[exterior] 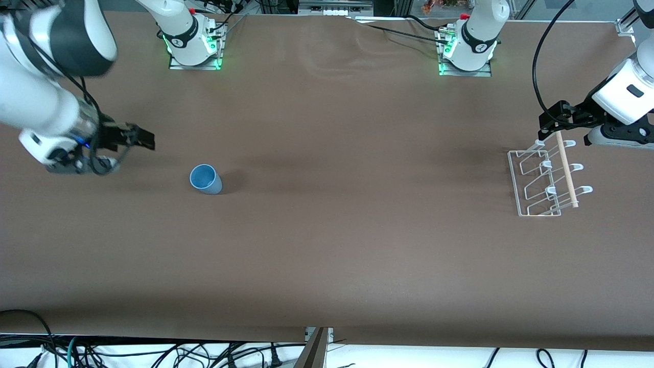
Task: Transfer cup to left arm and place on rack
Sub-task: 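Lower the right gripper around the blue cup and close it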
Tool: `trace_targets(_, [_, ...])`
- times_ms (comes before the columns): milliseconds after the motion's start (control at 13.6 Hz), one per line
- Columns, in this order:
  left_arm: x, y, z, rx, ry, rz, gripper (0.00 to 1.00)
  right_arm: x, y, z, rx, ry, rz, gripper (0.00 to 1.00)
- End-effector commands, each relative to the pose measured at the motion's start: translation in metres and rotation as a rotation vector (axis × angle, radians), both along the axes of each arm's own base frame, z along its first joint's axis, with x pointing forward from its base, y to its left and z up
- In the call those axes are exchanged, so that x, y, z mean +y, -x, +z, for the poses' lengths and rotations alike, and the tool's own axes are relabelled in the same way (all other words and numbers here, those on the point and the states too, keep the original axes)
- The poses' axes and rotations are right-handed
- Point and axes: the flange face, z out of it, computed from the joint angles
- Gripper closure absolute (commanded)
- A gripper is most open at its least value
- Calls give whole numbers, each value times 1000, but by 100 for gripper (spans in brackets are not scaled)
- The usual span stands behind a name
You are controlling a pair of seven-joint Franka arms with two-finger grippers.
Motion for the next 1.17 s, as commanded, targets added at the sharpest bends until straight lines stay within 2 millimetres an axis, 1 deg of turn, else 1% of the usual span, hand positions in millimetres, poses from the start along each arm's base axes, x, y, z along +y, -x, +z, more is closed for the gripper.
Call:
trace_targets(0, [2,-4,6,1,-13,-7,0,8,-15,-46,22,7,29,1])
trace_targets(73, [2,-4,5,4,-13,-7,0,11,-16,-62,45,7,38,1])
trace_targets(220, [1,-4,6,1,-13,-7,0,24,-15,-93,77,8,66,1])
trace_targets(440, [1,-4,6,1,-13,-8,0,42,-14,-136,109,10,94,1])
trace_targets(513, [1,-4,6,1,-13,-10,0,49,-14,-146,114,10,104,1])
trace_targets(586, [1,-4,6,1,-13,-10,0,50,-15,-155,117,12,108,1])
trace_targets(806, [1,-4,6,1,-13,-10,0,51,-27,-170,76,5,104,1])
trace_targets(953, [1,-4,6,1,-13,-10,0,51,-30,-188,75,10,106,1])
trace_targets(1099, [1,-4,6,2,-13,-10,0,51,-31,-192,74,18,112,2])
